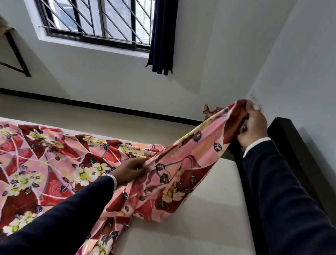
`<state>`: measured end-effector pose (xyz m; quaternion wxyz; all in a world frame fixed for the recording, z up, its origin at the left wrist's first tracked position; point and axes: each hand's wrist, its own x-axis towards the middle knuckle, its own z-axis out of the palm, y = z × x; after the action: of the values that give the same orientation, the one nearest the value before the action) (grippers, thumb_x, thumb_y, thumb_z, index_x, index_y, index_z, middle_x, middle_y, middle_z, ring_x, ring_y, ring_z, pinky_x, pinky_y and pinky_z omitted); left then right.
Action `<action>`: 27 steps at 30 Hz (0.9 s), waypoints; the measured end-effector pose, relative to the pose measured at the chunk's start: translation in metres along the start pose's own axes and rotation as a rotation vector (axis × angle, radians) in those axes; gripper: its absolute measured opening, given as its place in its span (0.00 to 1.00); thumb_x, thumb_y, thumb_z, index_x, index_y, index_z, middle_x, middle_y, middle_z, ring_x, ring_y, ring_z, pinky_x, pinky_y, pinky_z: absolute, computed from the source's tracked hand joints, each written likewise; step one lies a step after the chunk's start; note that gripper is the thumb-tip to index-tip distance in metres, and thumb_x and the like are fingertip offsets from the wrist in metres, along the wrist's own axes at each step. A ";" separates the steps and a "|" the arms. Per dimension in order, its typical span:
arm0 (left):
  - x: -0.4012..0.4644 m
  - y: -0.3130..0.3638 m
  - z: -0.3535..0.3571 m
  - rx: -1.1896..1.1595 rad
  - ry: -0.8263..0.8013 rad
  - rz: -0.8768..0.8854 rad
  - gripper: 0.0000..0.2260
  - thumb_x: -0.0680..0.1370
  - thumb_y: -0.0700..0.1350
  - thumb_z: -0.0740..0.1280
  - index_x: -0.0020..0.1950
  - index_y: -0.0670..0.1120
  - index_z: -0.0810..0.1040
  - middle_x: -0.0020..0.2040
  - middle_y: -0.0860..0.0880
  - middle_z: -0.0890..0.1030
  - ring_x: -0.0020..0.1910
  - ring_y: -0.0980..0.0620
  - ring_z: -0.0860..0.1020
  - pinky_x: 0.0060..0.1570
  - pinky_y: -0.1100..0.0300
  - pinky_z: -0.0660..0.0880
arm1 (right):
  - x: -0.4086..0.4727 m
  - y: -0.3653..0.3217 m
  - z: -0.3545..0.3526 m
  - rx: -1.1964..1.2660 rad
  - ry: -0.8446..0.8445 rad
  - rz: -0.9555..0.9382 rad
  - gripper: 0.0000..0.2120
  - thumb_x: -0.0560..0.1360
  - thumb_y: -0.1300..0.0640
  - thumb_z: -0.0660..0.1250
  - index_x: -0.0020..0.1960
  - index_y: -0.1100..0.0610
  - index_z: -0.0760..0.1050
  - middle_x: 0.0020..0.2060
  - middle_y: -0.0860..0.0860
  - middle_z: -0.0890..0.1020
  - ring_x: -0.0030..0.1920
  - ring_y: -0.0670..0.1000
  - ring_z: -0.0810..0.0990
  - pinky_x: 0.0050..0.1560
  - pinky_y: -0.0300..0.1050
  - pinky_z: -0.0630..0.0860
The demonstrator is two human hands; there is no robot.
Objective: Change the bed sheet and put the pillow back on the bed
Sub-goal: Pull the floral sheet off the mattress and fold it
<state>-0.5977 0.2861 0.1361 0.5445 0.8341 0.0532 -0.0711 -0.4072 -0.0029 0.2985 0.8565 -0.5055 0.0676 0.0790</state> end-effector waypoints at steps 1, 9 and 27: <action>-0.004 0.003 -0.001 -0.072 -0.020 -0.003 0.07 0.77 0.48 0.71 0.52 0.47 0.79 0.44 0.48 0.82 0.41 0.51 0.82 0.44 0.56 0.81 | 0.007 0.003 -0.008 -0.071 0.059 -0.023 0.09 0.82 0.52 0.65 0.45 0.55 0.77 0.31 0.48 0.83 0.33 0.47 0.82 0.39 0.43 0.81; 0.002 0.037 0.000 -0.288 0.223 0.126 0.05 0.79 0.46 0.68 0.48 0.45 0.77 0.42 0.45 0.81 0.39 0.48 0.79 0.40 0.53 0.77 | -0.031 0.070 -0.007 -0.537 -0.177 -0.058 0.06 0.79 0.53 0.69 0.50 0.55 0.79 0.41 0.53 0.83 0.40 0.55 0.82 0.37 0.46 0.78; -0.002 0.057 0.009 0.037 0.174 0.226 0.14 0.75 0.41 0.72 0.52 0.57 0.73 0.45 0.48 0.78 0.41 0.47 0.81 0.43 0.45 0.81 | -0.058 0.089 0.025 -0.779 -0.974 0.016 0.07 0.78 0.68 0.66 0.52 0.65 0.82 0.45 0.59 0.84 0.47 0.51 0.81 0.50 0.43 0.78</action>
<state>-0.5902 0.2553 0.1841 0.5269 0.8476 0.0047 0.0622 -0.4808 0.0577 0.2457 0.5413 -0.6862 -0.3605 0.3258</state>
